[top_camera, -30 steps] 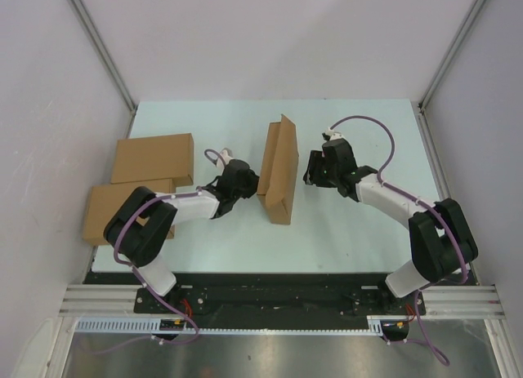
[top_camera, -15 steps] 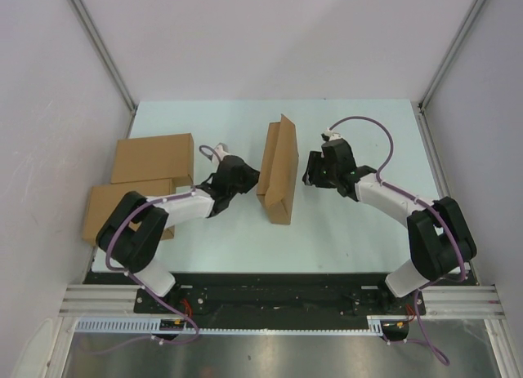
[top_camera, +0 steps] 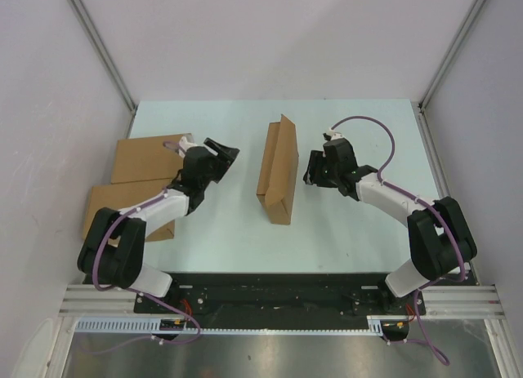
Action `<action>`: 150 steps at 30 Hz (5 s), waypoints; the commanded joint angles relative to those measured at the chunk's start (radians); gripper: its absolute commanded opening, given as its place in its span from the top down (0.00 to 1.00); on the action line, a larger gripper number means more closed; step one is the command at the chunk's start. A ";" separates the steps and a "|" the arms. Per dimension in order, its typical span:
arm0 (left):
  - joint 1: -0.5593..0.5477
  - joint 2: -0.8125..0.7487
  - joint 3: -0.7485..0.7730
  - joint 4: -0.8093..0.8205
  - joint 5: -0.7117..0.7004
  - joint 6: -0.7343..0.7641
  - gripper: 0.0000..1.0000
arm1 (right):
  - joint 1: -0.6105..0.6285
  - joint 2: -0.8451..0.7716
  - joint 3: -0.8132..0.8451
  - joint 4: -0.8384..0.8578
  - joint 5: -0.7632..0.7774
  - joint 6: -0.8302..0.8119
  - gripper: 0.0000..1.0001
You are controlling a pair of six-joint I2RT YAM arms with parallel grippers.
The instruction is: Fold the paper box
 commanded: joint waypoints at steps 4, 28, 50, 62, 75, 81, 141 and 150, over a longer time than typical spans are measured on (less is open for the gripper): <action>0.098 -0.033 -0.067 0.397 0.298 0.051 0.15 | -0.036 -0.022 0.036 0.014 -0.008 0.017 0.40; -0.050 0.181 0.136 0.336 0.578 0.245 0.12 | -0.068 -0.023 0.034 0.151 -0.099 0.093 0.32; -0.190 0.248 0.251 -0.043 0.315 0.439 0.46 | -0.081 -0.068 0.034 0.177 -0.097 0.087 0.31; -0.256 0.300 0.317 -0.175 0.159 0.493 0.47 | -0.120 -0.155 0.034 0.114 -0.056 0.118 0.26; -0.259 0.184 0.252 -0.081 0.146 0.421 0.35 | -0.151 -0.169 0.033 0.149 -0.163 0.163 0.25; -0.239 0.110 0.255 -0.075 0.133 0.408 0.31 | -0.151 -0.166 0.034 0.149 -0.163 0.156 0.25; -0.133 0.064 0.311 -0.025 0.232 0.352 0.28 | -0.160 -0.185 0.034 0.145 -0.149 0.133 0.24; -0.118 0.138 0.275 0.101 0.378 0.300 0.27 | -0.162 -0.172 0.034 0.149 -0.169 0.146 0.24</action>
